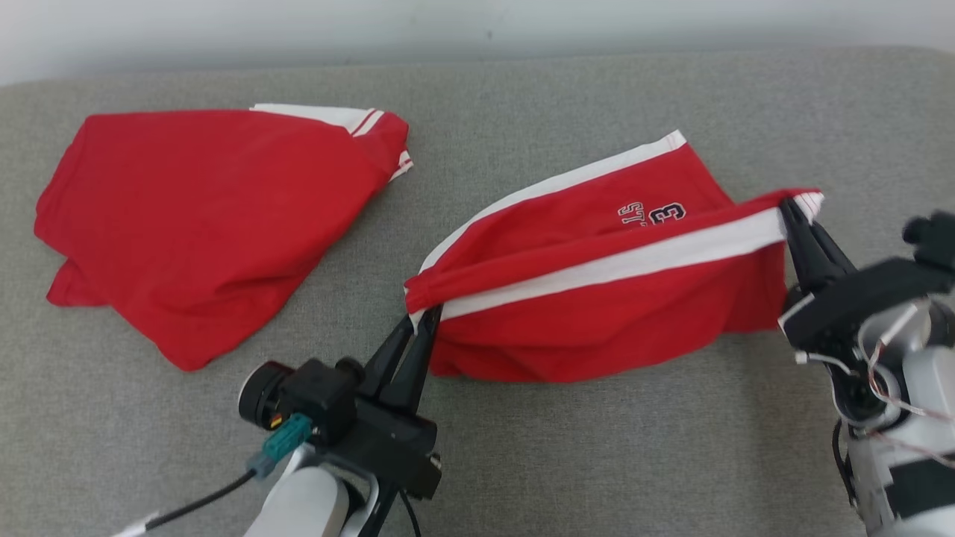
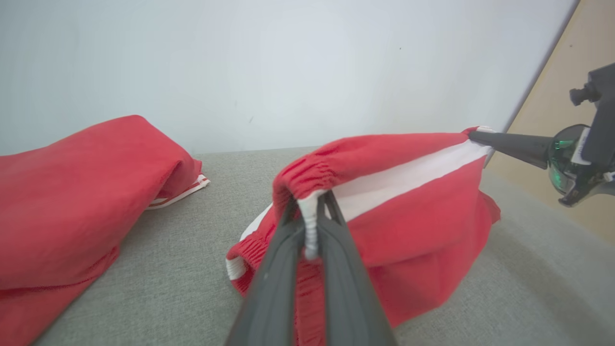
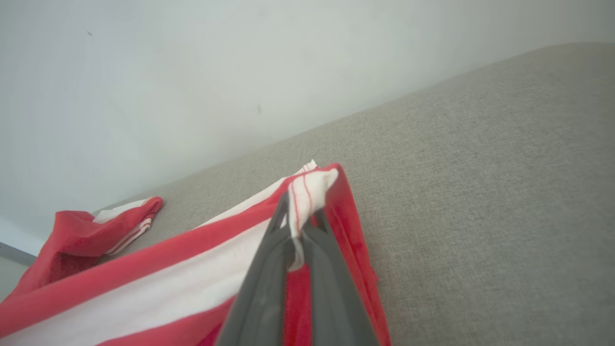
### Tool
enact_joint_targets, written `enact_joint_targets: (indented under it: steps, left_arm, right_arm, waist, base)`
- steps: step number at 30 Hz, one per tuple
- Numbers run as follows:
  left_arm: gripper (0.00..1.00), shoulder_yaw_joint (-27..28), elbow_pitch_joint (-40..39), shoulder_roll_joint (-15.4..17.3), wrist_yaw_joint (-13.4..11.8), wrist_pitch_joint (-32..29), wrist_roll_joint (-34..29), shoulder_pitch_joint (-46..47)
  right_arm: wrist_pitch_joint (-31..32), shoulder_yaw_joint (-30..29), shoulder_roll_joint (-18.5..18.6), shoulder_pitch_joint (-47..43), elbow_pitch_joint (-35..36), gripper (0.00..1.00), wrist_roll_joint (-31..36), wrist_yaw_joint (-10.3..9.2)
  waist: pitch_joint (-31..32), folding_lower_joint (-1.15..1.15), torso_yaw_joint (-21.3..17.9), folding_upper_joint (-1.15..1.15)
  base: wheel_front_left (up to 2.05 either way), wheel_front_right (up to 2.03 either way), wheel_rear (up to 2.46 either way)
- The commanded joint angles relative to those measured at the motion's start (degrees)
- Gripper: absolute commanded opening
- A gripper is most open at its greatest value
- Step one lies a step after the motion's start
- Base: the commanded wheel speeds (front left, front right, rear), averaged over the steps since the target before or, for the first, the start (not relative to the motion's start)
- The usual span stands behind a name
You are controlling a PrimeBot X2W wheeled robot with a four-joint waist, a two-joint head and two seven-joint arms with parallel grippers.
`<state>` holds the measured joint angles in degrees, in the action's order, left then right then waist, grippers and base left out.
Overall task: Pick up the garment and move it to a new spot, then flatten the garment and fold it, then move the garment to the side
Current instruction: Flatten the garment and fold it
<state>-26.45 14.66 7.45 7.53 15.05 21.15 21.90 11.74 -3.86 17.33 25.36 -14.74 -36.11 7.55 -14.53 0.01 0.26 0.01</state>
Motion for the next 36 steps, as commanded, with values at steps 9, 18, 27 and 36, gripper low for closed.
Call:
enact_joint_targets:
  steps: [9,18,27,36]
  left_arm:
    - [0.00,-0.57,5.63,-2.18,-0.14,0.19,-0.25,7.08]
    - [0.00,-1.17,8.75,-3.61,-0.14,0.19,-1.21,10.40]
    - [0.00,-1.26,10.31,-4.21,-0.14,0.19,-2.00,12.30]
    - [1.00,2.79,9.95,-4.44,-0.14,0.19,-4.35,9.02]
  right_arm:
    - [-1.45,6.03,2.39,15.07,-16.20,0.00,3.19,-0.14]
    - [-4.48,11.16,2.31,26.67,-30.62,0.00,5.72,-0.14]
    - [-8.41,14.24,2.00,32.66,-39.12,0.00,6.19,-0.14]
    - [-13.49,20.04,2.81,30.74,-41.32,1.00,3.50,-0.14]
  waist:
    - [-3.73,-0.01,2.86,-0.01]
    - [-6.16,-0.01,4.23,-0.01]
    - [-7.28,-0.01,4.30,-0.01]
    - [-3.34,-0.01,3.25,-0.01]
  base:
    - [0.00,0.00,0.00]
    - [0.00,0.00,0.00]
    - [0.00,0.00,0.00]
    - [0.00,0.00,0.00]
